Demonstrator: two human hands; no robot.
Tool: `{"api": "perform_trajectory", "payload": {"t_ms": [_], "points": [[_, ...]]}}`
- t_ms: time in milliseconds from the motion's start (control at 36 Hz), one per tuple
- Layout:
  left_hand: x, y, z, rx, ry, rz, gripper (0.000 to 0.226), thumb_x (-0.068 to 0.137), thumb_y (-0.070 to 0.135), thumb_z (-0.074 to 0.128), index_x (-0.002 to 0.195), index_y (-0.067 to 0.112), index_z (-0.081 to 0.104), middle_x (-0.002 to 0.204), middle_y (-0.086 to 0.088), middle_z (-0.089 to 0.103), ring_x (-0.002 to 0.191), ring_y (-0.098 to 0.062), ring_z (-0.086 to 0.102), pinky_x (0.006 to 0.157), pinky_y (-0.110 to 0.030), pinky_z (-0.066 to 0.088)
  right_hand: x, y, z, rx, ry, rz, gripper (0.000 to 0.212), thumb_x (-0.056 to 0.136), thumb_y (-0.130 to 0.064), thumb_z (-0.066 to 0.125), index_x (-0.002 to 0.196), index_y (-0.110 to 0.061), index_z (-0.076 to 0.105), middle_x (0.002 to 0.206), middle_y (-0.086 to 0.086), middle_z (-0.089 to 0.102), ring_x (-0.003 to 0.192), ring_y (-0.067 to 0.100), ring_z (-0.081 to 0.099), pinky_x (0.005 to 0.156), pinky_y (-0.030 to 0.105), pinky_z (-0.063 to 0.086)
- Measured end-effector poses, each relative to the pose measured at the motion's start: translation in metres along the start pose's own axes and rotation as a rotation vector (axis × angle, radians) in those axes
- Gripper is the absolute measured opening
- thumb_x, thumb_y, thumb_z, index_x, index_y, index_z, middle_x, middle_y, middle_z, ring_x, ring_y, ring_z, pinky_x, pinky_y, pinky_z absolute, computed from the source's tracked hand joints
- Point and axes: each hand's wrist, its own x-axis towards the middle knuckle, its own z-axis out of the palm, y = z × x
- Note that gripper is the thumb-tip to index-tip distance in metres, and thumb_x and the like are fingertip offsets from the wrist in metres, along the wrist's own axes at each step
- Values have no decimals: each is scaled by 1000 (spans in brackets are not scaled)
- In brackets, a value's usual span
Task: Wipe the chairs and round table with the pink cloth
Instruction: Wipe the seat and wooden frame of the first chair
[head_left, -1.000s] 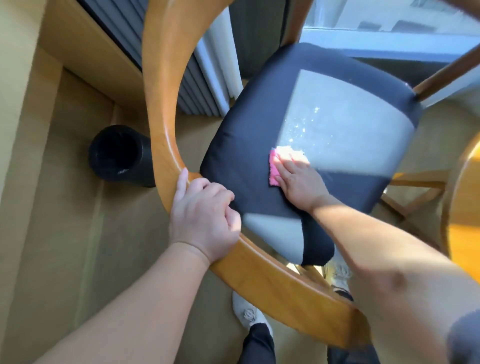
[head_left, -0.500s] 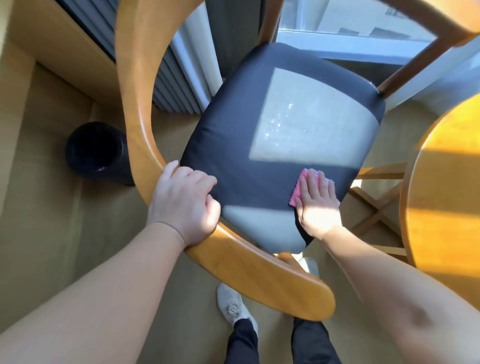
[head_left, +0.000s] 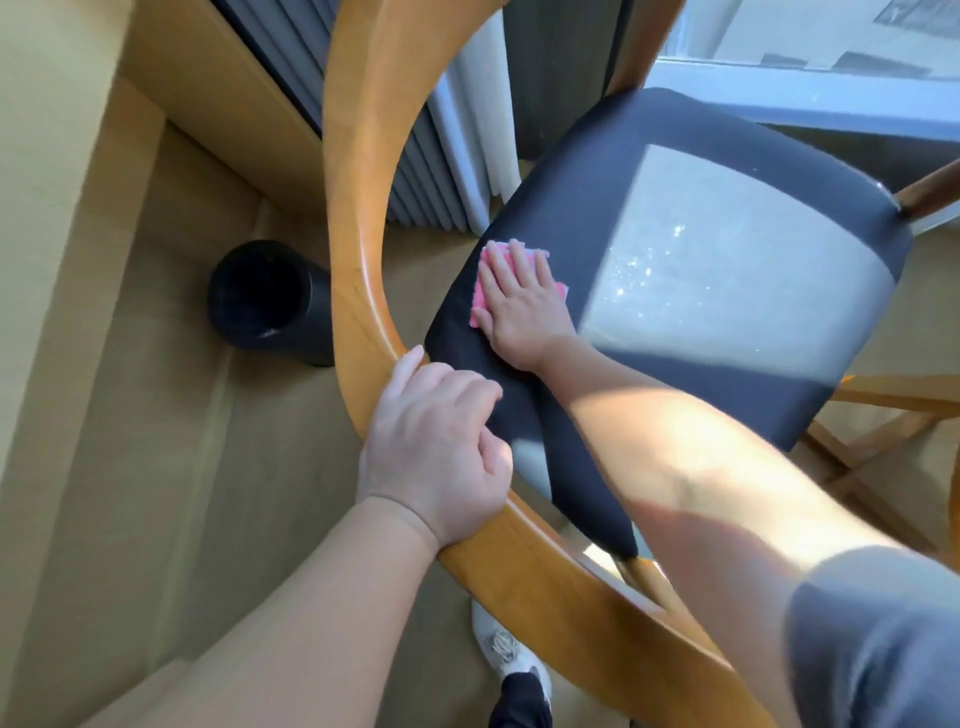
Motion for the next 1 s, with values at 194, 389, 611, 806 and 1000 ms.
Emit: {"api": "perform_trajectory", "payload": {"t_ms": [194, 389, 611, 806, 1000], "points": [[0, -2, 2, -38, 29, 0, 23, 72, 19, 47, 86, 16, 66, 82, 5, 63, 83, -19, 55, 113, -32, 16, 21, 1, -4, 22, 14, 1, 58, 104, -38, 19, 151, -5, 28, 159, 13, 25, 145, 37, 17, 117, 51, 12], [0, -2, 4, -17, 32, 9, 24, 71, 20, 48, 84, 18, 67, 81, 6, 64, 83, -20, 56, 113, -30, 14, 15, 15, -1, 34, 32, 60, 56, 106, -33, 13, 155, -5, 12, 160, 9, 19, 146, 33, 13, 117, 47, 11], [0, -1, 2, 60, -43, 60, 25, 73, 25, 47, 90, 21, 66, 87, 9, 63, 87, -18, 55, 112, -39, 19, -42, 50, 7, 70, 19, 239, 56, 104, -24, 22, 153, 0, 8, 160, 17, 13, 145, 37, 14, 117, 47, 10], [-1, 0, 2, 115, -46, 114, 28, 76, 27, 45, 92, 21, 68, 90, 6, 66, 88, -18, 57, 106, -40, 26, -143, 93, 16, 95, 28, 437, 38, 99, -22, 37, 120, -2, 61, 136, 25, 53, 123, 44, 47, 105, 49, 33], [-2, 1, 2, 133, -26, 127, 33, 79, 32, 42, 98, 24, 68, 95, 7, 67, 92, -16, 58, 106, -44, 31, -224, 117, 43, 119, 46, 674, 58, 100, -16, 34, 153, -1, 14, 159, 16, 17, 146, 37, 14, 118, 45, 12]]}}
